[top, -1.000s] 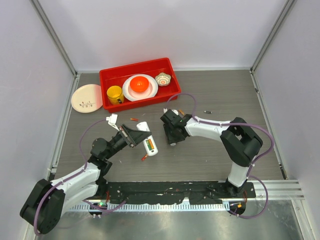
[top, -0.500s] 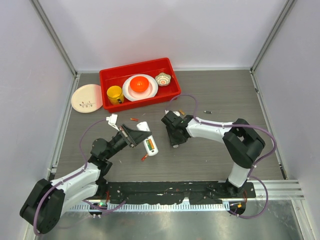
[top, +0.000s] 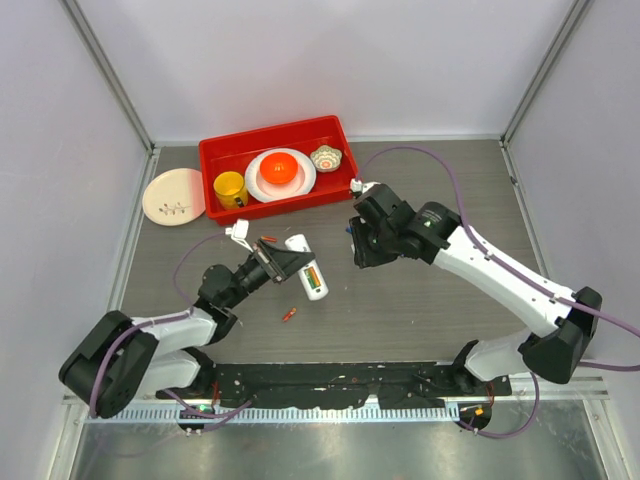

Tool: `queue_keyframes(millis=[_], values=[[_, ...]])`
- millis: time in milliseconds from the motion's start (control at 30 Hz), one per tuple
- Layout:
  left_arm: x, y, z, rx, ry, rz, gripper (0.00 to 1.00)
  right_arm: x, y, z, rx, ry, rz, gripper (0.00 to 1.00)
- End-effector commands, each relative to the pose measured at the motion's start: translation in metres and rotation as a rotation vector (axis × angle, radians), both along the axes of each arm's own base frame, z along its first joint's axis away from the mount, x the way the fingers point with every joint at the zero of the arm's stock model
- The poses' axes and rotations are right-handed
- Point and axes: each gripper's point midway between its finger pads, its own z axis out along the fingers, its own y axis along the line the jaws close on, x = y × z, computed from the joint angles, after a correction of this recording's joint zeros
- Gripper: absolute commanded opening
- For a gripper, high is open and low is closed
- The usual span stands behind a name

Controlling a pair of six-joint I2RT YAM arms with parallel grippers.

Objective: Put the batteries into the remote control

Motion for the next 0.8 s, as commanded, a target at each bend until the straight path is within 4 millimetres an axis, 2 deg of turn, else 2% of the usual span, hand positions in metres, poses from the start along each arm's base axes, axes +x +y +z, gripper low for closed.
queue_keyframes(millis=[0,167,500,667,767], values=[[0.017,-0.001,0.035,-0.112,-0.069,0.07,0.0,-0.033,-0.01,0.014,-0.015,0.093,0.095,0.01],[0.03,-0.009,0.021,-0.128,0.0,0.096,0.0,-0.047,0.011,0.029,0.077,0.138,0.183,0.01],[0.035,-0.017,0.01,-0.139,0.039,0.115,0.0,-0.04,0.038,0.024,0.052,0.129,0.272,0.01],[0.033,-0.019,0.005,-0.111,0.034,0.11,0.0,-0.043,0.061,0.016,0.042,0.146,0.336,0.01],[0.031,-0.021,0.001,-0.093,0.033,0.103,0.0,-0.043,0.067,0.008,0.02,0.166,0.355,0.01]])
